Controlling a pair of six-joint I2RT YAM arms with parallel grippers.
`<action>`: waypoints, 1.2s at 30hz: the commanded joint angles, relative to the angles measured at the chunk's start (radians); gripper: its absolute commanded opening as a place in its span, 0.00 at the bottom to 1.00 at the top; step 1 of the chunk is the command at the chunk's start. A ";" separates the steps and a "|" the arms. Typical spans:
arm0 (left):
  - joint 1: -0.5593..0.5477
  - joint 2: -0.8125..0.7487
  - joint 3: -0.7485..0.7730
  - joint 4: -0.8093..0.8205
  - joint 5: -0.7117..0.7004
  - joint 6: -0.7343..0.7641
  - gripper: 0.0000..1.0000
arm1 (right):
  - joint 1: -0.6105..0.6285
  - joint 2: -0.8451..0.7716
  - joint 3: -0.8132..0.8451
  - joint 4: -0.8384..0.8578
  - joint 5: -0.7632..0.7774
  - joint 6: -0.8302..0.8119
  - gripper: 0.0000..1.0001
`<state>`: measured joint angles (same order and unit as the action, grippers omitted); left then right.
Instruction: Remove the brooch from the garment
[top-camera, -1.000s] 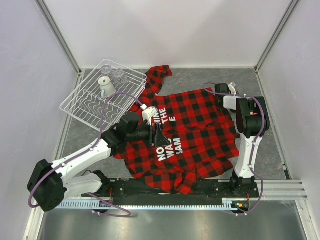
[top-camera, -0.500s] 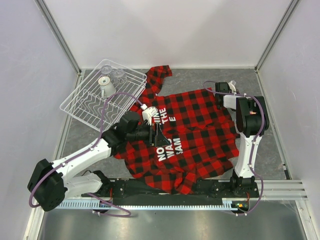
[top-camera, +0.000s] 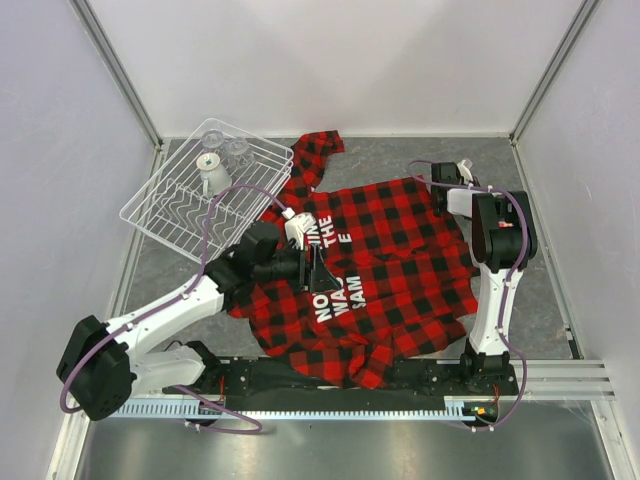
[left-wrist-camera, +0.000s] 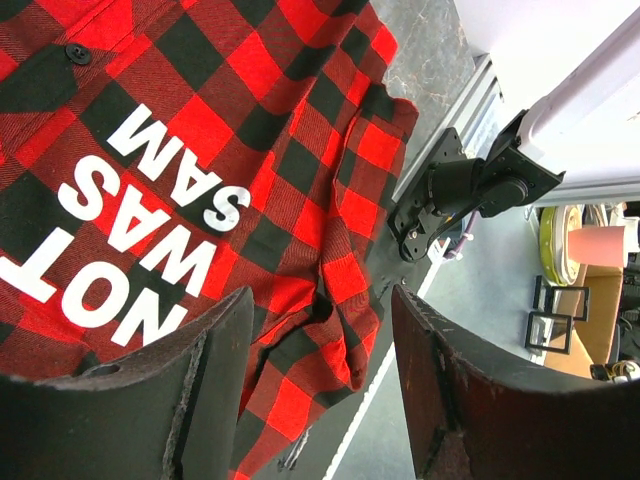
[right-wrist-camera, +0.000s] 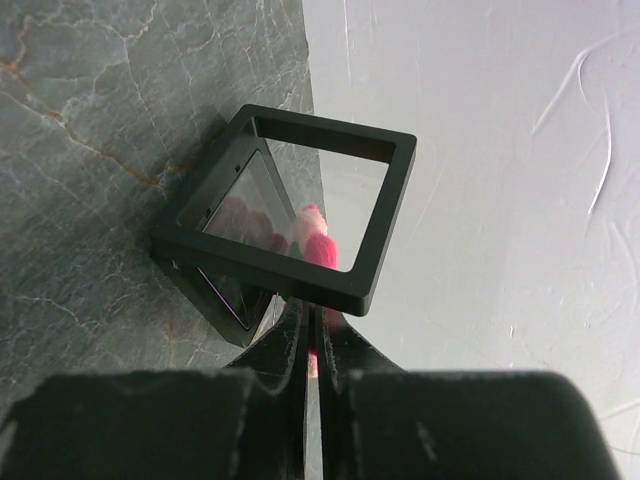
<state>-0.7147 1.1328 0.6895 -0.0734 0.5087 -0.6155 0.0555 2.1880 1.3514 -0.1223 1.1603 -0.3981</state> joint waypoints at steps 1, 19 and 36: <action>0.004 0.007 0.042 0.021 0.031 0.023 0.64 | -0.003 -0.013 0.029 0.027 0.045 -0.010 0.07; 0.006 0.018 0.054 0.017 0.040 0.033 0.64 | -0.005 0.036 0.064 0.066 0.021 -0.051 0.12; 0.011 0.002 0.044 0.015 0.047 0.030 0.64 | 0.036 0.032 0.042 0.021 0.003 -0.007 0.41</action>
<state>-0.7120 1.1519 0.7059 -0.0734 0.5278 -0.6151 0.0738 2.2341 1.3827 -0.0814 1.1702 -0.4313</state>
